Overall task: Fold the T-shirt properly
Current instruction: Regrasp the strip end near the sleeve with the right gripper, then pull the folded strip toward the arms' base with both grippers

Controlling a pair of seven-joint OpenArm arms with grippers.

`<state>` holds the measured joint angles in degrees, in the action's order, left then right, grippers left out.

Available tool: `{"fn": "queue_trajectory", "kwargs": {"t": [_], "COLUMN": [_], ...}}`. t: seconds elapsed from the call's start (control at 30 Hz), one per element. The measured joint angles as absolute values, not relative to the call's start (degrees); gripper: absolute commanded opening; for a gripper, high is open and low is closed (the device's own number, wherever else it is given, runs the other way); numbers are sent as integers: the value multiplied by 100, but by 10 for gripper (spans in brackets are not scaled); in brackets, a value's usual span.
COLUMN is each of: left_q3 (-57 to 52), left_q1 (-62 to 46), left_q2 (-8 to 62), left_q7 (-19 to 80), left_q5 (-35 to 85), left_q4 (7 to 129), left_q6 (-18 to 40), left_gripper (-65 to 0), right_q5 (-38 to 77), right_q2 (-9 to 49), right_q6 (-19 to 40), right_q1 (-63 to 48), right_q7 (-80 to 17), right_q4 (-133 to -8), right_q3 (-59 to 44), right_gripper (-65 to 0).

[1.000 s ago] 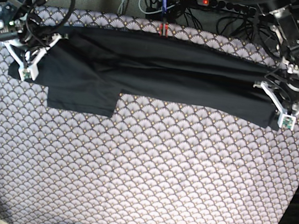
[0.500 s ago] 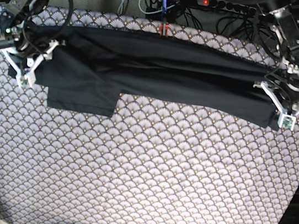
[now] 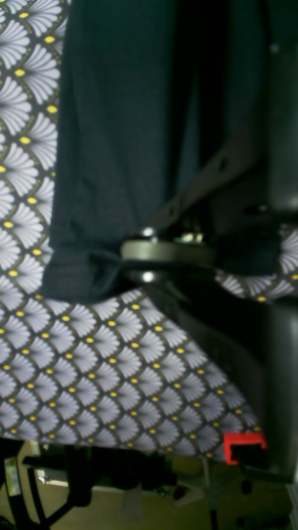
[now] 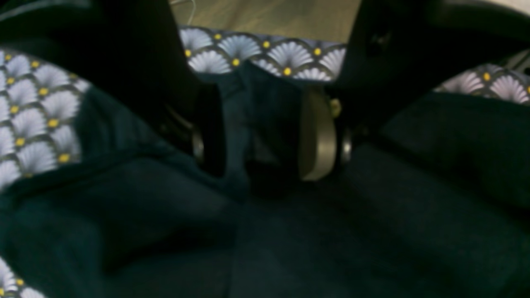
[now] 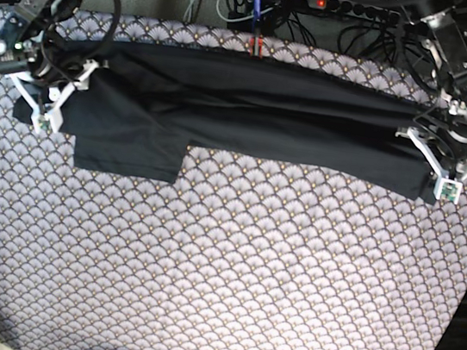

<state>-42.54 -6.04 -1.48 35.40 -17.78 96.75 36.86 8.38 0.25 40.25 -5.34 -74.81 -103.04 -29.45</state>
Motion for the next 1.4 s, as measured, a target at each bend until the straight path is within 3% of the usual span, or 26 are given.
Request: {"fn": "queue_trajectory", "kwargs": {"t": [0.57,0.63,0.77,1.13,1.4], "left_q3": [-4261,-4261,-4261,-4261,-4261], "left_q1": [-607,-604,-604,-607,-604], "left_q2": [-145,-145,-145,-158,-156], "left_q7": [3540,3538,3538,3538,3538], "left_q5": [-1778,-1778,-1778,-1776,-1774], "left_q4": [9675,9675,9675,9673,9673], "left_q6": [3688,3688,3688,3691,3695], "left_gripper": [-650,-650,-650,-650,-650], "right_q5": [913,926,1048,888,930], "right_q2": [93,93,64,25,126], "right_q6": [4021,4018,4018,4023,4025], "right_q1": [-454,-464,-469,-928,-1022], "right_q7": [-6956,-6938,-6952,-7148,-7126], "right_q4": [-9485,-9487,-9485,-10759,-10829], "right_q3": [-2982,-2982,-2954,-2950,-2952], "right_gripper": [-363,-427,-649,-650,-650]}}
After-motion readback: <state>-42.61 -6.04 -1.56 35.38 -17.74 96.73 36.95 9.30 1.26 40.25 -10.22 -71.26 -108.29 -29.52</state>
